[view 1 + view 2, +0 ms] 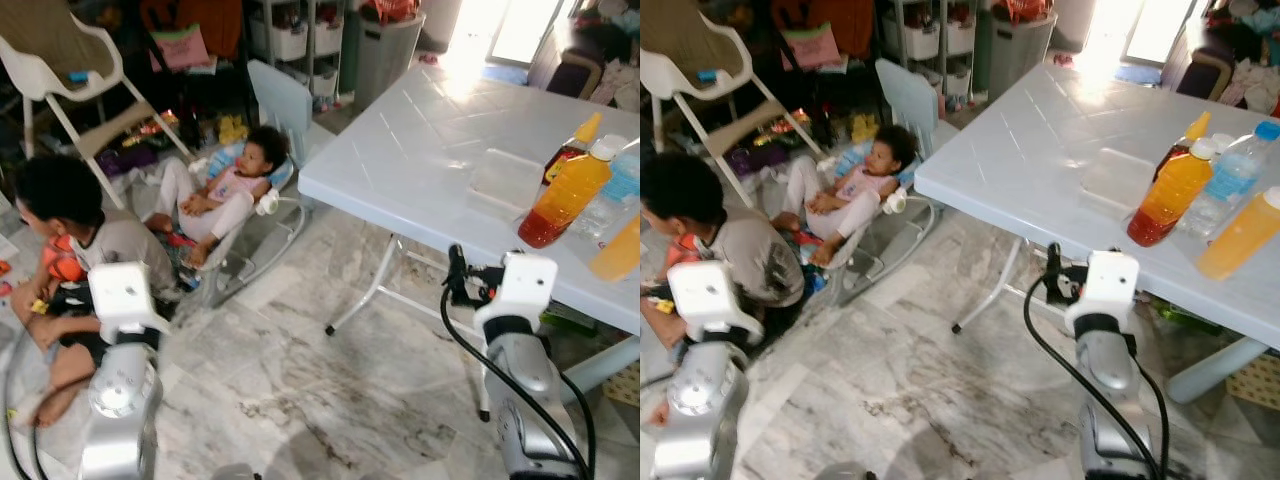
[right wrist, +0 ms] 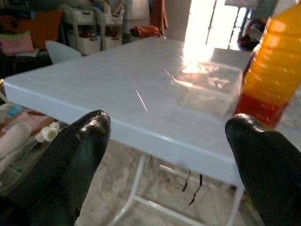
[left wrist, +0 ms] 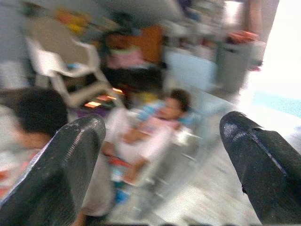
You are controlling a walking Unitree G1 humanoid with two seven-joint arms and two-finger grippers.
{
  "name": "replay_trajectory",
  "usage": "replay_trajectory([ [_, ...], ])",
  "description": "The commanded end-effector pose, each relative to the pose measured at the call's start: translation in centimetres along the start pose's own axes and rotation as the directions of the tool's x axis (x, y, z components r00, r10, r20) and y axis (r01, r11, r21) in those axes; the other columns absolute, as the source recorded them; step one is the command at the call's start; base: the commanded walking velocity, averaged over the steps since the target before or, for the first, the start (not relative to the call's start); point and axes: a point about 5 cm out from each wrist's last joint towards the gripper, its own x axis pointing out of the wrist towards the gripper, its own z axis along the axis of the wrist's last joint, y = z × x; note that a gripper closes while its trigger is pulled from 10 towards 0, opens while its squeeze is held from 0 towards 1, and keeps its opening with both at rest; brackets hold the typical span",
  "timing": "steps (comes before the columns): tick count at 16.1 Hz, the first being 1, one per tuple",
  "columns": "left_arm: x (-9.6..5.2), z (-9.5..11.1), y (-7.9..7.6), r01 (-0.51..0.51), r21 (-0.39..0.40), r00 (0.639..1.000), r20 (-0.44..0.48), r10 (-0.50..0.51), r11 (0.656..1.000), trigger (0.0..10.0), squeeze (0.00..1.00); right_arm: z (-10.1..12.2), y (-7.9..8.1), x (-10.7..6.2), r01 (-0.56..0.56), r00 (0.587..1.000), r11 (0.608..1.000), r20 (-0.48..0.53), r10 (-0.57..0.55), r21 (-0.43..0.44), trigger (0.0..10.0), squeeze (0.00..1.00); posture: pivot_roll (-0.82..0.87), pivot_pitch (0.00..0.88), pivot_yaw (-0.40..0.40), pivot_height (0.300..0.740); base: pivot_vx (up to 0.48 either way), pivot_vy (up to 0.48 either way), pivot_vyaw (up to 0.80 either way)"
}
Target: Restocking fridge
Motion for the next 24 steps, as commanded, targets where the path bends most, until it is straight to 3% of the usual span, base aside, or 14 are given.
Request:
replay_trajectory([
  [1, -0.3, 0.1, -1.0, 0.07, -0.022, 0.998, 0.002, -0.07, 0.997, 10.0, 0.0, 0.6, -0.5, -0.1, 0.018, 1.0, 1.0, 0.022, -0.018, -0.001, 10.0, 0.0, 0.01, 0.0, -0.03, 0.74, 0.0, 0.0, 0.0],
  [5, -0.9, -0.4, -0.2, 0.047, -0.039, 0.998, -0.049, -0.049, 0.998, 10.0, 0.0, 0.5, -1.3, -1.0, 0.06, 0.998, 0.998, 0.005, -0.06, 0.008, 10.0, 0.0, -0.01, 0.0, -0.002, 0.74, 0.0, 0.0, -0.8],
  [9, -0.9, -0.8, -0.3, 0.046, -0.047, 0.997, -0.063, -0.049, 0.998, 10.0, 0.0, 0.4, -0.8, -0.9, 0.045, 0.999, 0.999, -0.001, -0.045, 0.022, 10.0, 0.0, -0.01, 0.0, 0.005, 0.74, 0.0, 0.0, -0.8],
  [14, 0.5, 0.1, -0.4, 0.066, -0.071, 0.997, -0.022, -0.068, 0.995, 10.0, 0.0, 1.1, 0.9, 1.0, -0.024, 0.999, 0.999, 0.032, 0.022, 0.04, 10.0, 0.0, 0.04, 0.0, -0.04, 0.74, 0.0, 0.0, 0.0],
  [18, 0.2, 0.0, -0.1, 0.062, -0.07, 0.998, -0.011, -0.063, 0.996, 10.0, 0.0, 1.5, 2.4, 2.3, -0.08, 0.996, 0.995, 0.043, 0.078, 0.052, 10.0, 0.0, 0.07, 0.0, -0.061, 0.74, 0.0, 0.0, 0.0],
  [24, 0.5, 0.0, -0.2, 0.118, -0.077, 0.993, -0.021, -0.12, 0.99, 10.0, 0.0, 1.0, 1.7, 2.1, -0.047, 0.998, 0.998, 0.032, 0.045, 0.045, 10.0, 0.0, 0.04, 0.0, -0.03, 0.74, 0.0, 0.0, -0.53],
])
